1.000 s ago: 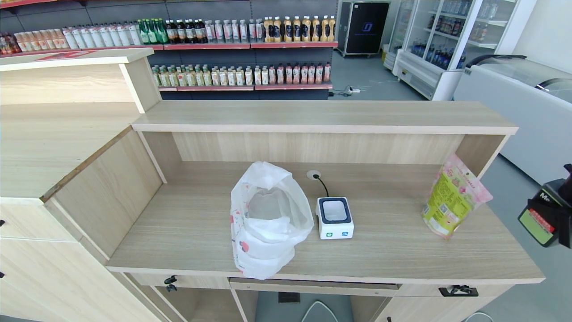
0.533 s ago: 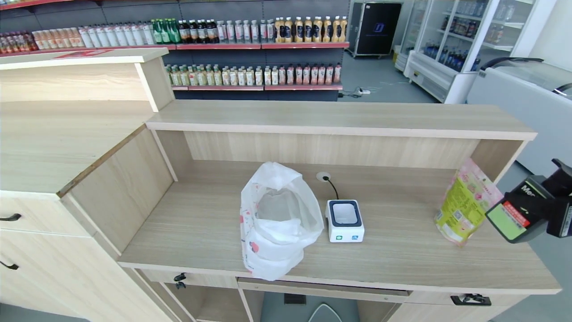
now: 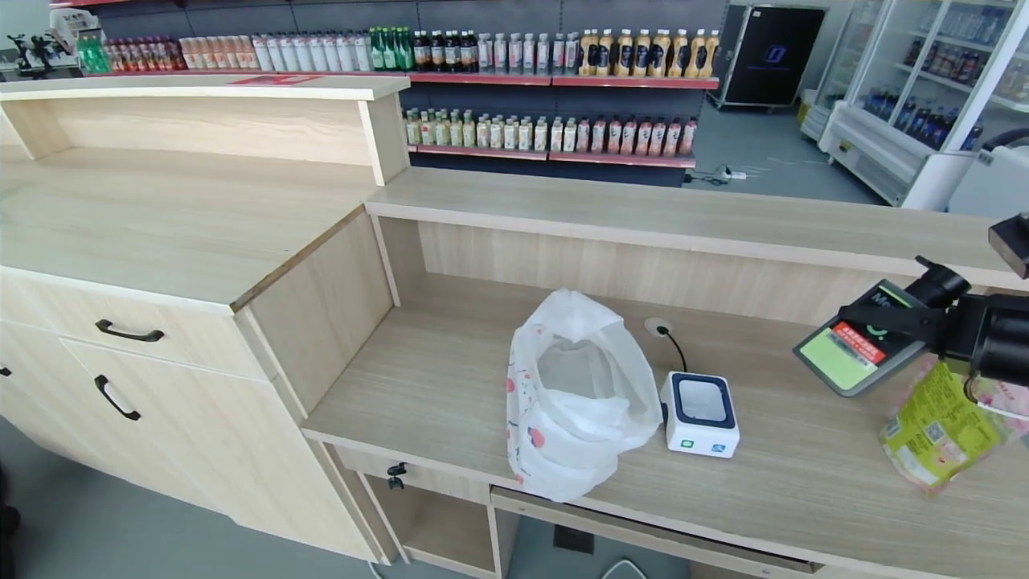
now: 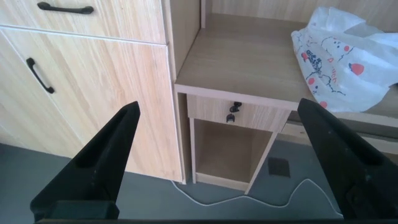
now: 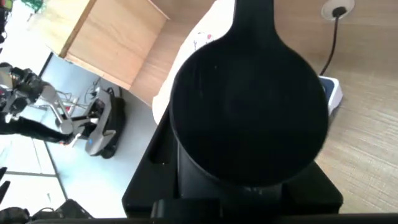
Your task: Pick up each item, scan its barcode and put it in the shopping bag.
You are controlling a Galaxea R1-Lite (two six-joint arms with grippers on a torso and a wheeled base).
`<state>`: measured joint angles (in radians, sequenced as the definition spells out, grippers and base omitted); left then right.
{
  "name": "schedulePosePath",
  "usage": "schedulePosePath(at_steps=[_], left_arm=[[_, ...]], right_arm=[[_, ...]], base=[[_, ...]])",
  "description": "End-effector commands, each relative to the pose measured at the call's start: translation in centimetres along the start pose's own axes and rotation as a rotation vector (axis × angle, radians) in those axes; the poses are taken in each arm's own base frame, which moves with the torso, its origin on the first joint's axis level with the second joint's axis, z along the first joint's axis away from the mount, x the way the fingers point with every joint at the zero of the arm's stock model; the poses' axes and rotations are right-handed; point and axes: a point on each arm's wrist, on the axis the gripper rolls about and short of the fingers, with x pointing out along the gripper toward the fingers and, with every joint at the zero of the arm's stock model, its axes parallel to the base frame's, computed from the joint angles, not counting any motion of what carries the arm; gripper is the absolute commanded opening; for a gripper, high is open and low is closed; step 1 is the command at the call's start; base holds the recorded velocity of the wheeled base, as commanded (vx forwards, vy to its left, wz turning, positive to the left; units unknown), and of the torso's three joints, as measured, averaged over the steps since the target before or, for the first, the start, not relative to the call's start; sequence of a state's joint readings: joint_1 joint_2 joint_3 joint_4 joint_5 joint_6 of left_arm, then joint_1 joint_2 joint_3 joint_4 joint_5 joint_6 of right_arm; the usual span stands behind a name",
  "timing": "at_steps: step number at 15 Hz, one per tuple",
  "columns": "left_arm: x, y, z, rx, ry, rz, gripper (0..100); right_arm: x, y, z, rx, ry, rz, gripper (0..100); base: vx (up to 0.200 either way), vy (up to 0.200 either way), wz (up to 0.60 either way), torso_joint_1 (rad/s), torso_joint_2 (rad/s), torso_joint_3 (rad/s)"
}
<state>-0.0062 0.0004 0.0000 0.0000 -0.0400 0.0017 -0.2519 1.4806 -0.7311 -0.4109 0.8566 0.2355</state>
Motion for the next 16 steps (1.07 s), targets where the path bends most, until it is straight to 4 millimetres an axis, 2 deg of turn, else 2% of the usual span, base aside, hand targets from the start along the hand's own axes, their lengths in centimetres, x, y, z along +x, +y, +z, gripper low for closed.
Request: schedulePosePath(at_steps=[1,3,5,9,12,16], left_arm=[[0.0,0.0,0.0,0.000,0.001,0.000,100],[0.0,0.0,0.0,0.000,0.001,0.000,100],[0.0,0.0,0.0,0.000,0.001,0.000,100],[0.0,0.0,0.0,0.000,0.001,0.000,100],[0.0,0.0,0.0,0.000,0.001,0.000,100],[0.0,0.0,0.0,0.000,0.001,0.000,100]], right_arm=[[1.4,-3.5,-0.6,0.056,0.026,-0.015,0],[1.4,-4.2,-0.6,0.063,0.028,0.013,0],[1.7,-6.0,-1.4,0.100,0.060,0.109,0],[2.5,-7.3,-2.6,0.048,0.093,0.131,0],[2.6,-7.5,-2.9,-0.041,0.094,0.136,0],[3.4,-8.8,-3.9,-0.055,0.117,0.135,0]], base=[[0.000,0.000,0.00,0.000,0.00,0.000],[0.000,0.000,0.00,0.000,0.00,0.000],[0.000,0.000,0.00,0.000,0.00,0.000],[0.000,0.000,0.00,0.000,0.00,0.000],[0.000,0.000,0.00,0.000,0.00,0.000],[0.000,0.000,0.00,0.000,0.00,0.000]])
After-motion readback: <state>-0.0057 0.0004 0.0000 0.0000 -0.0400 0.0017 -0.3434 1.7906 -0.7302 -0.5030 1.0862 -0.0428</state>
